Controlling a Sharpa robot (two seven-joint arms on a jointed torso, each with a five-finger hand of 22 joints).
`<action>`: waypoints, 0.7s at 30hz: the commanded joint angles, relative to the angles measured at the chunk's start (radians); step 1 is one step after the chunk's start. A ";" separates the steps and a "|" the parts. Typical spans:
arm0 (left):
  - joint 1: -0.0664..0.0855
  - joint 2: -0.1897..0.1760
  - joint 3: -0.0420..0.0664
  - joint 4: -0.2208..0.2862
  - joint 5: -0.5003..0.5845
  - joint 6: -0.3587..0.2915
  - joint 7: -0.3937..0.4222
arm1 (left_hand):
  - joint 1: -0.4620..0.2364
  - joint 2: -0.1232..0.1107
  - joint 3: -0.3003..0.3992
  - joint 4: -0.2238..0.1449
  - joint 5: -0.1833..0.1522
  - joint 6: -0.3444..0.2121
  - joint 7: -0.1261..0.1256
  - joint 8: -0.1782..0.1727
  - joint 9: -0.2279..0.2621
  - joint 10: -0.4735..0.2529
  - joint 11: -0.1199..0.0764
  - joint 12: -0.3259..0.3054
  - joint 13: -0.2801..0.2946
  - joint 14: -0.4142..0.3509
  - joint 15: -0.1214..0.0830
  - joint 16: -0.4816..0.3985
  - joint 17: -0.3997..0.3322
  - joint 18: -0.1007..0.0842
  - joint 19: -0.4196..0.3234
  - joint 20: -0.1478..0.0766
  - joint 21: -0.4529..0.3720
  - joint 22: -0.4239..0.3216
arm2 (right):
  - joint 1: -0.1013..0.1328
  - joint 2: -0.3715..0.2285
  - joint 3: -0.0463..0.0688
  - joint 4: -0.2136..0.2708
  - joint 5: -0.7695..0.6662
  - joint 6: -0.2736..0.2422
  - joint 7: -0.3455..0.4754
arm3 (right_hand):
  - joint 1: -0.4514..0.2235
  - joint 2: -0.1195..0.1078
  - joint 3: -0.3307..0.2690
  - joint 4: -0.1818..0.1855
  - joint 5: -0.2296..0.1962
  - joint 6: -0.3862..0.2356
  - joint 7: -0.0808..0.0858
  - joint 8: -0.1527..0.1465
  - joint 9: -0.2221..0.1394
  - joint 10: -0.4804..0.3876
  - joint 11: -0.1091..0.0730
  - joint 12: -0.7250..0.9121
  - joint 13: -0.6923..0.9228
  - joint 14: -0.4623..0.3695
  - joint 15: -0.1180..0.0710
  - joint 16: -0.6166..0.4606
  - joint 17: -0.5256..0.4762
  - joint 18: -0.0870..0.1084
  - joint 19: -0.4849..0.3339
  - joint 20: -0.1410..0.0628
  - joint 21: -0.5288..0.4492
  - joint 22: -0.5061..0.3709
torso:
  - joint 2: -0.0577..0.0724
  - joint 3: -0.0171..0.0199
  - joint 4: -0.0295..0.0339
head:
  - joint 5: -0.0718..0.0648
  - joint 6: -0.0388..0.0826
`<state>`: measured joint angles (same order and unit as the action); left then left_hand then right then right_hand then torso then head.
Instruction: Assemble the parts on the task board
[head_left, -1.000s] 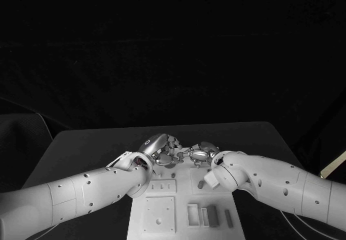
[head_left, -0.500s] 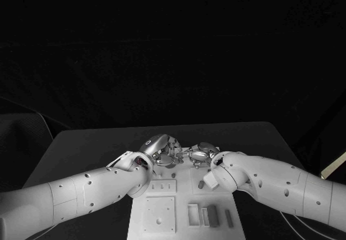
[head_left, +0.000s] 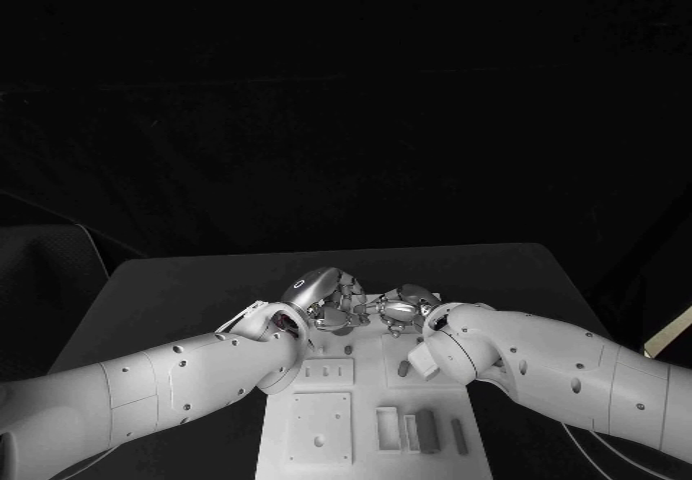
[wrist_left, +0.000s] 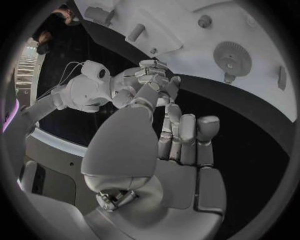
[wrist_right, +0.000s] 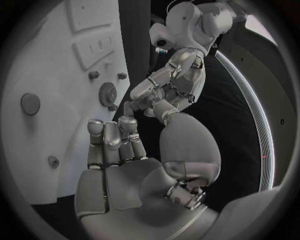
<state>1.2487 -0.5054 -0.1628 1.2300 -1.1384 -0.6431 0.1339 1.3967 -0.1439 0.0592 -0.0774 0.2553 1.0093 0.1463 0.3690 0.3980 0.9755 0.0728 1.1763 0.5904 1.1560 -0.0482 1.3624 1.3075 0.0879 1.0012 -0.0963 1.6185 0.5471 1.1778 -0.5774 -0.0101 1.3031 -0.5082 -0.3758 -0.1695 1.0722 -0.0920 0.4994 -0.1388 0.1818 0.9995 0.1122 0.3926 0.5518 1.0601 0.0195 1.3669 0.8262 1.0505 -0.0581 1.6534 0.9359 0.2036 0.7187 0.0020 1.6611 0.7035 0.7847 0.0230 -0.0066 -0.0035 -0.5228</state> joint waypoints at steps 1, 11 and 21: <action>0.000 0.002 0.001 -0.002 0.023 0.009 0.010 | -0.006 0.018 0.013 0.010 0.010 0.024 0.000 0.003 0.001 0.013 -0.002 0.007 0.002 0.008 -0.005 0.016 0.047 0.077 0.014 -0.001 0.012 0.004 | 0.000 -0.001 0.000 0.001 0.001 0.005 -0.002 | 0.036 0.025 0.000 0.005 0.006 0.036 0.024 0.043 0.047 0.007 0.000 0.006 -0.001 0.002 -0.003 0.013 0.000 0.017 0.005 0.000 0.148 0.002 | 0.000 0.0000 0.0001 | 0.001 -0.001; 0.000 0.004 0.001 -0.004 0.020 0.020 -0.005 | -0.012 0.039 0.038 0.026 0.037 0.066 -0.008 0.019 0.008 0.029 -0.009 0.016 0.001 0.015 -0.013 0.041 0.037 0.086 0.024 -0.001 0.027 0.010 | 0.000 -0.003 0.000 0.001 0.001 0.006 -0.003 | 0.035 0.025 -0.001 0.006 0.006 0.037 0.024 0.043 0.048 0.008 0.000 0.006 -0.001 0.004 -0.004 0.013 0.000 0.017 0.006 0.000 0.148 0.002 | 0.000 0.0000 0.0000 | 0.001 -0.002; 0.000 0.004 0.001 -0.004 0.015 0.027 -0.020 | -0.001 0.053 0.056 0.025 0.042 0.077 -0.011 0.023 0.010 0.039 -0.013 0.021 0.001 0.022 -0.018 0.055 0.033 0.092 0.031 -0.002 0.036 0.014 | 0.000 -0.004 0.000 0.003 0.001 0.009 -0.006 | 0.034 0.025 -0.001 0.007 0.006 0.038 0.024 0.044 0.048 0.009 0.000 0.006 -0.002 0.005 -0.004 0.013 0.000 0.017 0.007 0.000 0.148 0.002 | 0.000 0.0002 -0.0001 | 0.002 -0.002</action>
<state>1.2486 -0.5021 -0.1627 1.2256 -1.1269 -0.6298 0.1275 1.3917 -0.1017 0.1100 -0.0534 0.2914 1.0687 0.1261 0.3881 0.4052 1.0060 0.0607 1.1921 0.5911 1.1739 -0.0657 1.4137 1.3074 0.1012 1.0262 -0.0966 1.6493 0.5605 1.1778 -0.5798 -0.0102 1.3042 -0.5063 -0.3752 -0.1760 1.0722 -0.0921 0.4963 -0.1364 0.1851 1.0020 0.1100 0.3926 0.5517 1.0617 0.0213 1.3669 0.8263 1.0526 -0.0567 1.6534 0.9358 0.2038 0.7186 0.0022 1.6611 0.7044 0.7846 0.0229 -0.0066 -0.0020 -0.5246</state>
